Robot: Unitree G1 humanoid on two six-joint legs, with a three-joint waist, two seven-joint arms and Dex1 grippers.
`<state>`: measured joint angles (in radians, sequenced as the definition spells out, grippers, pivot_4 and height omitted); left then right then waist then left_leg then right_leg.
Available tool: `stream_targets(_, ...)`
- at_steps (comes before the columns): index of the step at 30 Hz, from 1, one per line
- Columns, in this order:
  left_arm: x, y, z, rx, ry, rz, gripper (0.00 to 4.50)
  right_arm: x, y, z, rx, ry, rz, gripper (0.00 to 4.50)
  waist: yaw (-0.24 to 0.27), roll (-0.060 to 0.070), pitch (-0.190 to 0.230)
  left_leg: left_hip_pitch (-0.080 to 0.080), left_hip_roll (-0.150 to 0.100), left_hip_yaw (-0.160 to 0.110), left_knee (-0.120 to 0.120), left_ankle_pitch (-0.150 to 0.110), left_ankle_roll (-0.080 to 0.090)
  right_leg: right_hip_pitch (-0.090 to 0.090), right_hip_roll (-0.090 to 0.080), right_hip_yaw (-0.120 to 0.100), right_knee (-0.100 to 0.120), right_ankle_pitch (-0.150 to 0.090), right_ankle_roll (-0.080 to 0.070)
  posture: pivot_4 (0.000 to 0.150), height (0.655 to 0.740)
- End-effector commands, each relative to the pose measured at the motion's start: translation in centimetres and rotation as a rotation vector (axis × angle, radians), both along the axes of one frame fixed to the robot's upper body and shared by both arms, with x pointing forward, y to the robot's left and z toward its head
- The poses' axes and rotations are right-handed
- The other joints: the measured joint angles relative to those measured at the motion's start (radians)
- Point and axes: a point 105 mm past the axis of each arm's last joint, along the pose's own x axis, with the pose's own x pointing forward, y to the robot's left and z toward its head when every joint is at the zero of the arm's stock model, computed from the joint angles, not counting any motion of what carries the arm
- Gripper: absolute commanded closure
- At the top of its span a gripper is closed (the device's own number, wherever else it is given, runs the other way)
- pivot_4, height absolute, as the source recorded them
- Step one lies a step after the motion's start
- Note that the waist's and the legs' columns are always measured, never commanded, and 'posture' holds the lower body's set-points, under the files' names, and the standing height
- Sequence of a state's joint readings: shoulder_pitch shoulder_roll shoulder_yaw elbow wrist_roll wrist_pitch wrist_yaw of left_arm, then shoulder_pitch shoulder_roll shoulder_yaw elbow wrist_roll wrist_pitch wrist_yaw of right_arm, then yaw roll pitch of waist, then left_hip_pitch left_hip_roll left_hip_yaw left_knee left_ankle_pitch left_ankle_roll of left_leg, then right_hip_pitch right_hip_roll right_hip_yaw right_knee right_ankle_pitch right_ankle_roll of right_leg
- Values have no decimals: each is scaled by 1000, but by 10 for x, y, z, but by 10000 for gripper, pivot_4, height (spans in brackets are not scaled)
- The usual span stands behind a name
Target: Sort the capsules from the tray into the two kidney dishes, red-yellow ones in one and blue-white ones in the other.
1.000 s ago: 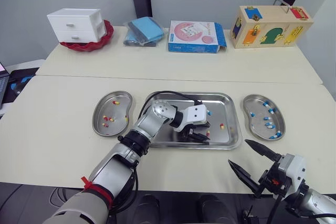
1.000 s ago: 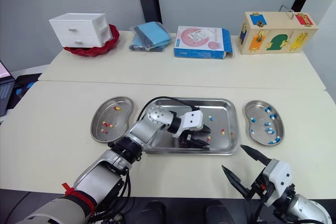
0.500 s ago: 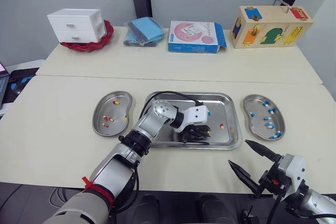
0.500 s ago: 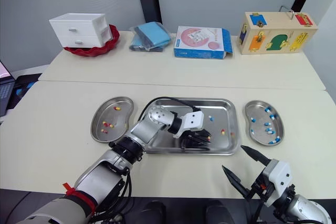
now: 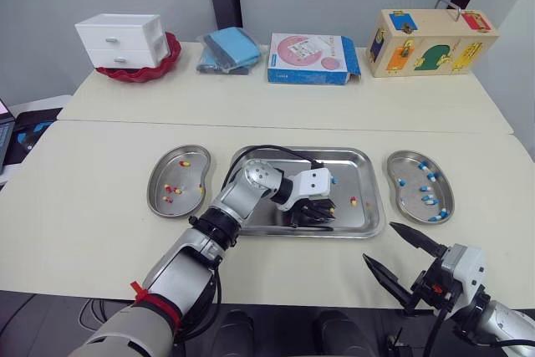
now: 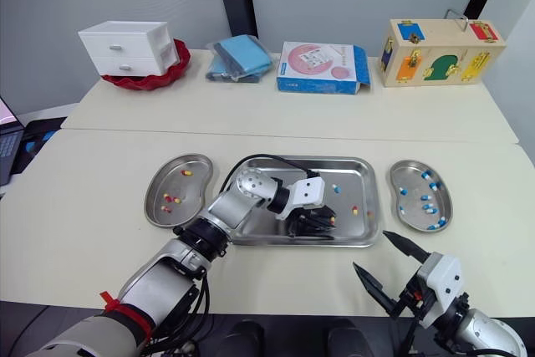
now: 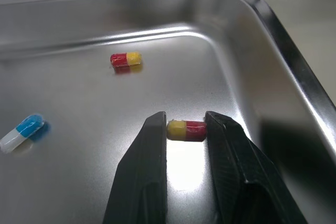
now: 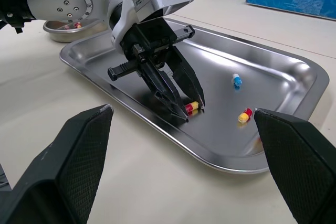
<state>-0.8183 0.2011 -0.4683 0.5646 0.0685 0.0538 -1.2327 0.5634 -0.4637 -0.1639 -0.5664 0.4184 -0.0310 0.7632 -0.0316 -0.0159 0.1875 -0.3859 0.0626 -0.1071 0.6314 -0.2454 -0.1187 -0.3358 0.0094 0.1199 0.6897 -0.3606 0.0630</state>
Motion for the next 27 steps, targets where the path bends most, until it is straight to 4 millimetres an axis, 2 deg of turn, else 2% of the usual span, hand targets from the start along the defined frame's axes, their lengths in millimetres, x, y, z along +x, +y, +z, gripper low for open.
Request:
stream_targets(1, -1, 0, -1, 17, -15, -8, 33421, -2, 4, 9, -1, -32, 22, 0, 0, 0, 0, 0, 0, 0, 0, 0, 0, 0, 0, 0, 0, 0, 0, 1500, 7400)
stream_targets(15, -2, -2, 1, -21, -8, -6, 33421, -2, 5, 9, 0, -28, 28, 0, 0, 0, 0, 0, 0, 0, 0, 0, 0, 0, 0, 0, 0, 0, 0, 1500, 7400)
stream_targets(19, -2, -3, 0, -19, -15, -4, 40699, -2, 6, 9, 0, -28, 30, 0, 0, 0, 0, 0, 0, 0, 0, 0, 0, 0, 0, 0, 0, 0, 0, 1500, 7400)
stream_targets(27, -1, -2, 1, -19, -18, 5, 40699, -1, 8, 11, 2, -28, 43, 0, 0, 0, 0, 0, 0, 0, 0, 0, 0, 0, 0, 0, 0, 0, 0, 1500, 7400)
